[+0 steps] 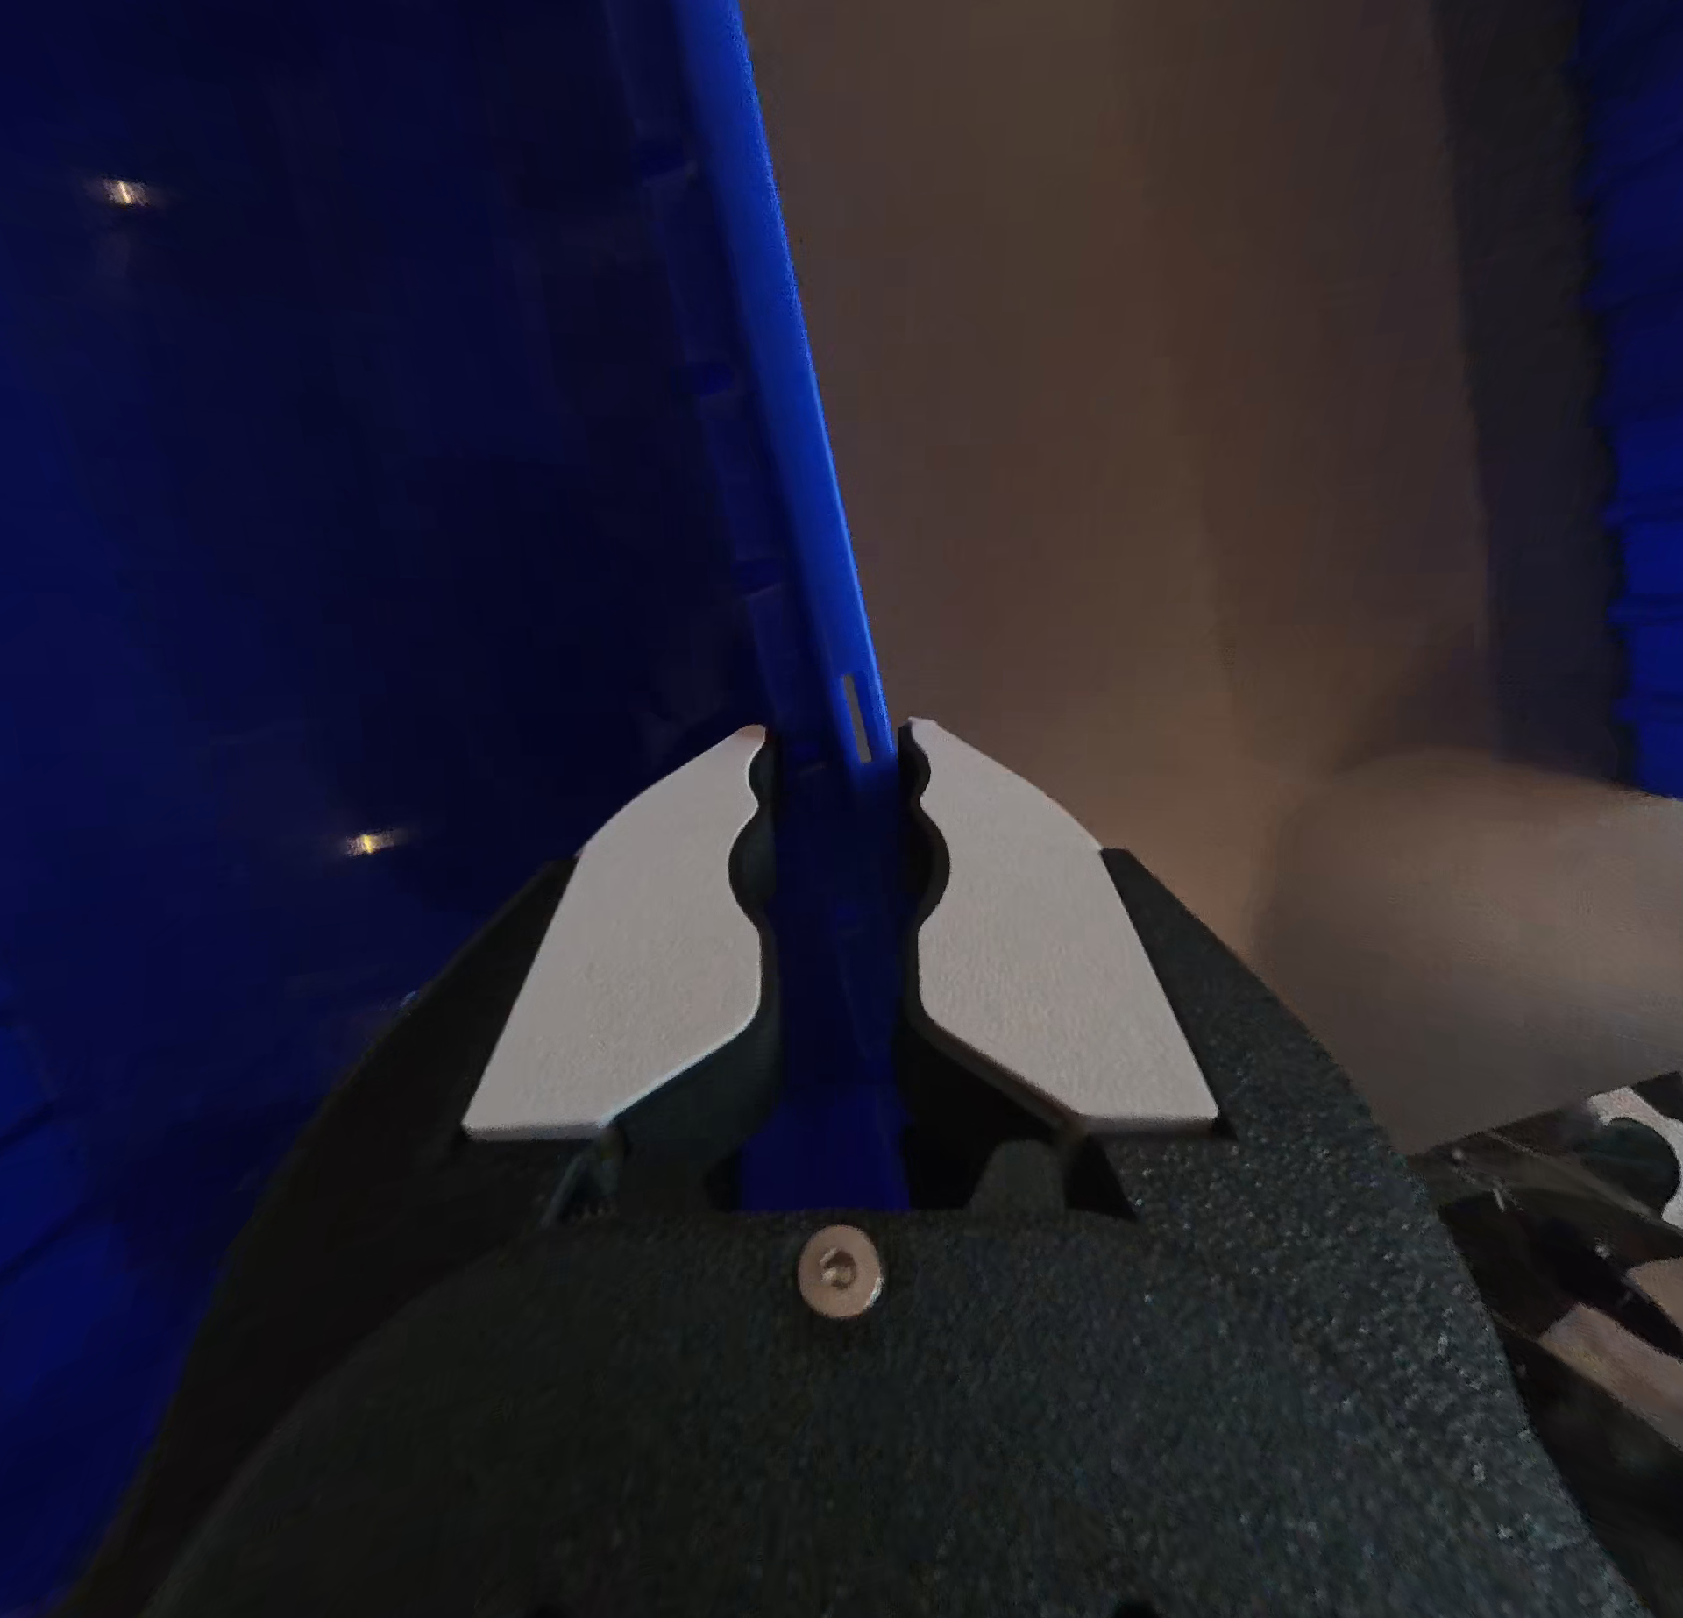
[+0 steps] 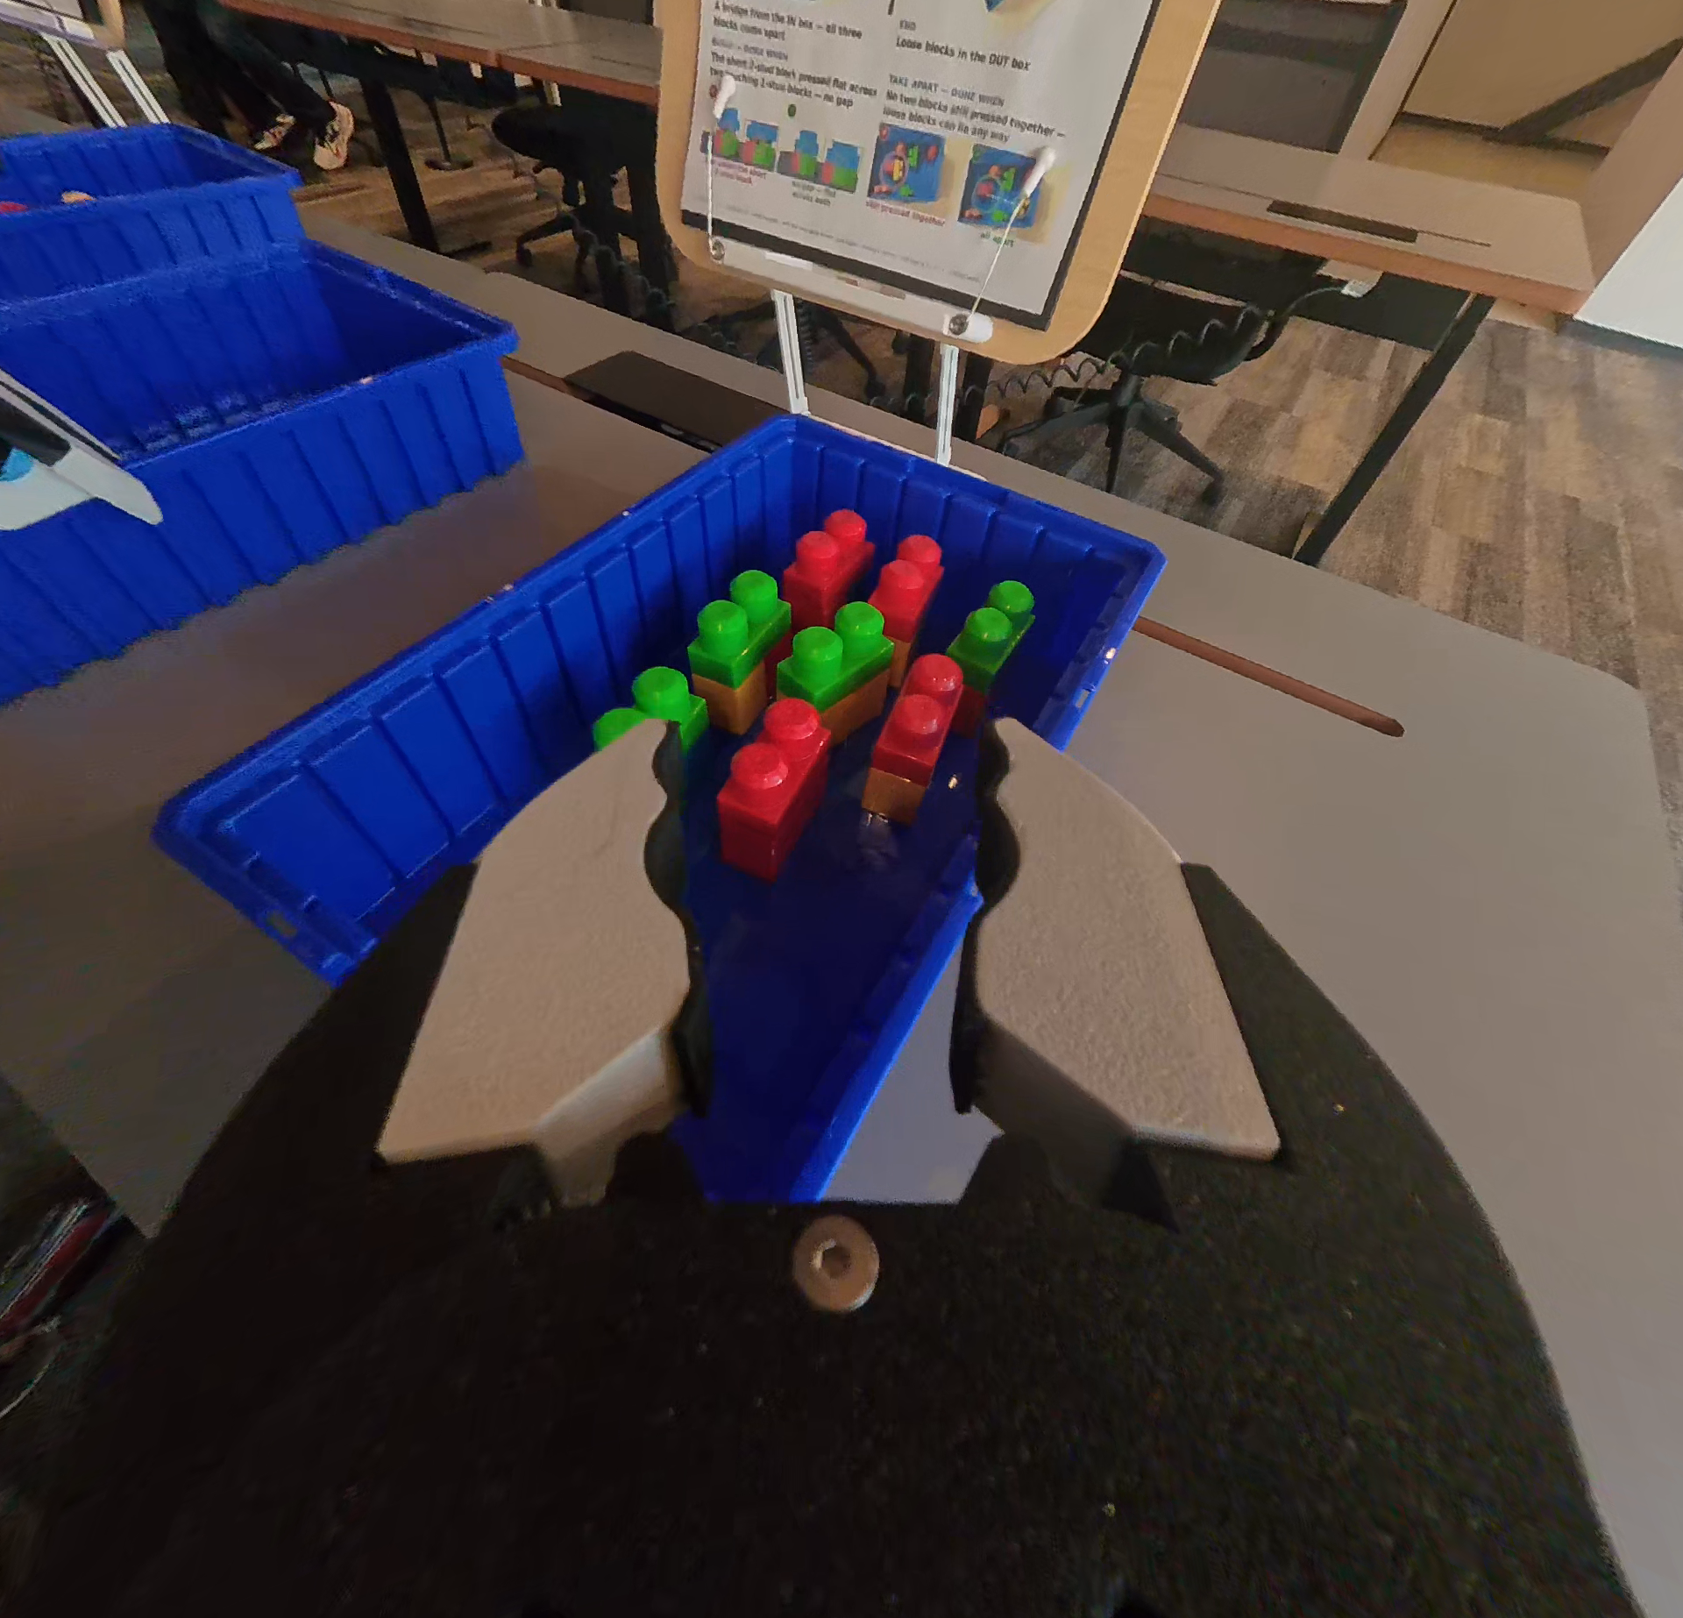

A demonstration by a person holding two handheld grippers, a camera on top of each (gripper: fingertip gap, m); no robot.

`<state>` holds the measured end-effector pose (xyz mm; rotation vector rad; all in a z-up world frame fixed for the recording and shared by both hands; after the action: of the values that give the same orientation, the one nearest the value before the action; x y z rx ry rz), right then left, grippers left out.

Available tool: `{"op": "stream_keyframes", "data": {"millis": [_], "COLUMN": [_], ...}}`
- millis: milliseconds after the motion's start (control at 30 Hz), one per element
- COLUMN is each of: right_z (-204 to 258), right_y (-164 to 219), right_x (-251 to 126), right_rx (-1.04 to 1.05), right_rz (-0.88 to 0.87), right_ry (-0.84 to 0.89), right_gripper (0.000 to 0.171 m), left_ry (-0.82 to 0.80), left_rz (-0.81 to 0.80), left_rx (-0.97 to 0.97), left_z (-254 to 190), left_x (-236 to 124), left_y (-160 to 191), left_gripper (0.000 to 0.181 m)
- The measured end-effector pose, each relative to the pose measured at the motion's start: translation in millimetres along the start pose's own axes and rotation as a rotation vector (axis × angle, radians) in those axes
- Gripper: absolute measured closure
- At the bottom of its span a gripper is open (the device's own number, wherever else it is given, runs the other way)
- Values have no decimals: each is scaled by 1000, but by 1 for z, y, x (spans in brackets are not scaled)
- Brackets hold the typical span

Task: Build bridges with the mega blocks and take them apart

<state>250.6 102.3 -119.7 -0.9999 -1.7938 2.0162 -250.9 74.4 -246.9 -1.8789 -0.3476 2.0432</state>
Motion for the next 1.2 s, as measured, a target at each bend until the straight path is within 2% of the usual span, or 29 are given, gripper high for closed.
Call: {"op": "stream_keyframes", "data": {"millis": [567,1200], "right_z": [-14,-17], "right_y": [7,12], "right_x": [-19,-33], "right_rx": [53,75], "right_rz": [-55,-71], "right_ry": [-4,-19], "right_gripper": [110,110], "left_ry": [11,52], "left_rz": [-48,-52], "left_rx": [-102,-44], "left_z": [-116,-193], "left_x": [8,11], "left_y": [-42,-64], "left_gripper": [156,154]}}
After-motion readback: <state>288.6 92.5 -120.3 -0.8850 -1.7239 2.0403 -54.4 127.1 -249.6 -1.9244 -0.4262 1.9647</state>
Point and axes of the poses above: each gripper's, where its closed fingertips meet, x out along the fingers, y out of its underside, z = x × y across the jaws, the point moved 3 cm from there along -x, back along the fingers, and after that the axes turned 11 degrees about -y, right-handed, at the moved point
